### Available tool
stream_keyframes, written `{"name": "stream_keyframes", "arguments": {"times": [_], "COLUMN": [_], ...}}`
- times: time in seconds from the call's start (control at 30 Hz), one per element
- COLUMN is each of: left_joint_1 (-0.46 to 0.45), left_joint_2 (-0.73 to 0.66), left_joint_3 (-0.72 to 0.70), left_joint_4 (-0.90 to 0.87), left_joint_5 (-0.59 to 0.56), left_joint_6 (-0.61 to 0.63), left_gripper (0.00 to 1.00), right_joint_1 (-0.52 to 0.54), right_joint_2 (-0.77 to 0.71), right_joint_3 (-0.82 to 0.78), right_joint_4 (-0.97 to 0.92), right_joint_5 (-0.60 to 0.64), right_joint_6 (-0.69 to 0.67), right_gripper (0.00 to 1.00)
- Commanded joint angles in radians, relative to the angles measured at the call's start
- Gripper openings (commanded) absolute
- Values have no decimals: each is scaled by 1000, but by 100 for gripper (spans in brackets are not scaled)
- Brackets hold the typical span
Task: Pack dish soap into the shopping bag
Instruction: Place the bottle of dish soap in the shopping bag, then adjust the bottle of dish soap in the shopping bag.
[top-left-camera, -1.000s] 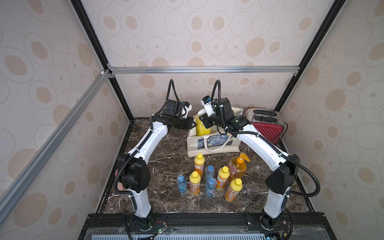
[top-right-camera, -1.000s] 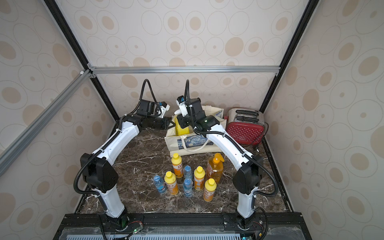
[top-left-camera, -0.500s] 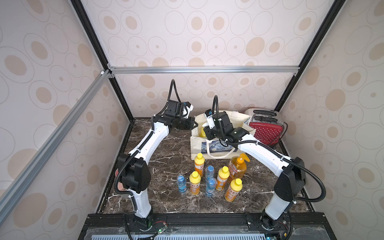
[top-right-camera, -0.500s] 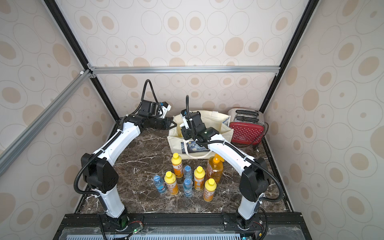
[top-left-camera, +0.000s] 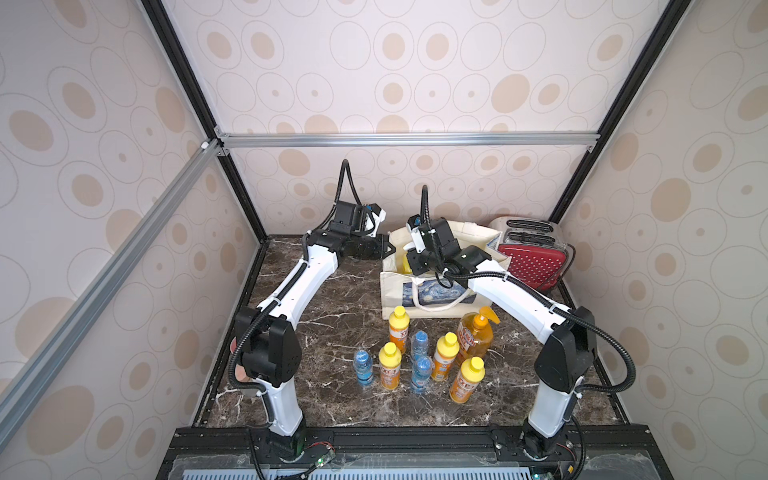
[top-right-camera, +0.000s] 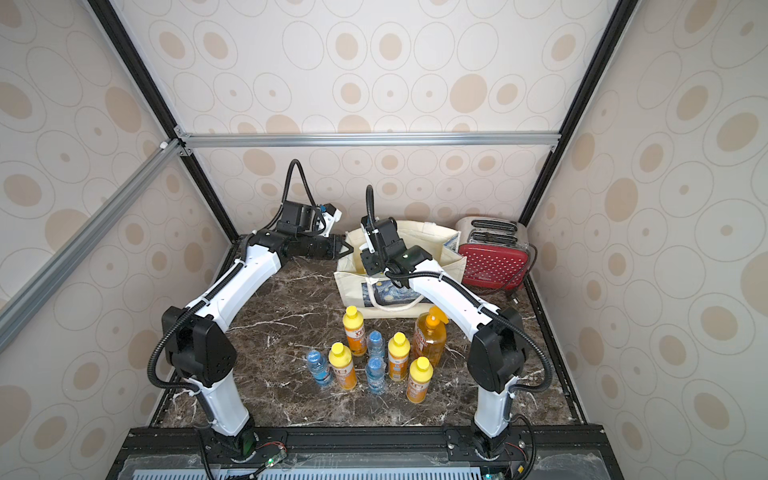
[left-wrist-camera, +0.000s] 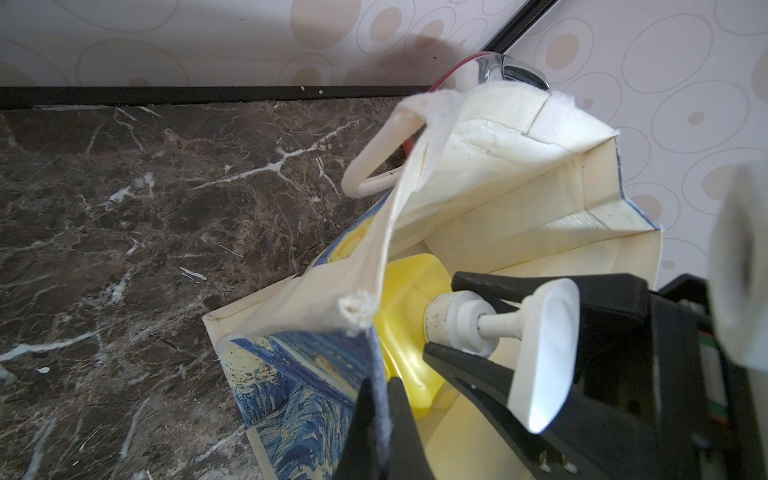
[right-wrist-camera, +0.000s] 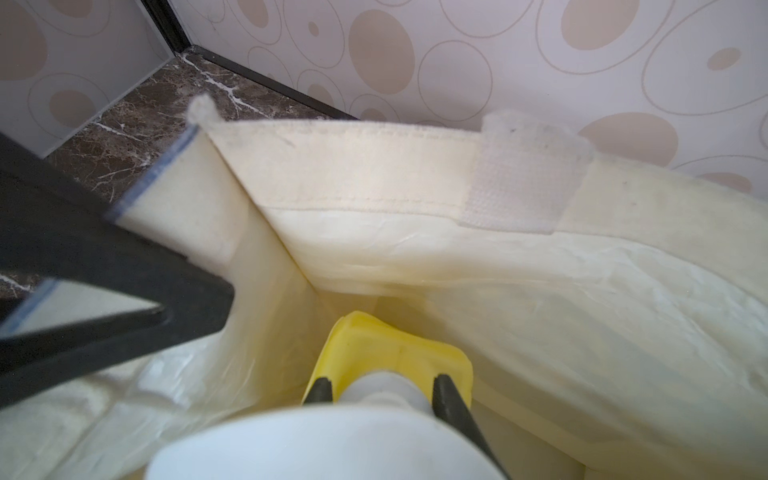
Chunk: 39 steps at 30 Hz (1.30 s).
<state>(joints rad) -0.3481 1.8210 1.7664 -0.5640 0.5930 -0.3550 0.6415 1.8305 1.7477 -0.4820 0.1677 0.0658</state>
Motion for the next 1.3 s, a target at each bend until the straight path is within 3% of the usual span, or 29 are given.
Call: {"name": "stream_keyframes", "arguments": {"times": [0.0,0.17,0.23,0.3,0.4,0.5,0.7,0.9,1.27], "left_joint_1": [1,1,1,1,1,1,-1,-12,-34], "left_joint_2": [-48,-49,-52,-58,-72,-98,-222,-319,-288], "left_joint_3": [-6,-21,-29,-43,-47,-32,-107,-206,-240], "left_joint_4": [26,30,32,32,-1,-58,-103,-77,24], "left_joint_5": [-13,-20,-22,-25,-48,-96,-232,-219,-168], "left_joint_6": [-1,-3,-2,-3,6,17,-4,-45,-87], "left_gripper": [5,12,17,28,54,65,59,47,44], "right_joint_1": [-3,-18,-26,-30,-31,-34,-40,-40,-40], "right_joint_2": [-34,-39,-34,-31,-24,-19,-62,-16,132], "right_joint_3": [132,223,255,283,358,426,418,406,431], "right_joint_4": [47,-79,-125,-167,-269,-397,-573,-643,-563], "right_joint_5": [-11,-77,-102,-117,-128,-124,-91,-106,-79], "right_joint_6": [-3,9,14,19,14,8,22,39,82], "right_gripper": [48,75,80,84,85,86,86,84,75]}}
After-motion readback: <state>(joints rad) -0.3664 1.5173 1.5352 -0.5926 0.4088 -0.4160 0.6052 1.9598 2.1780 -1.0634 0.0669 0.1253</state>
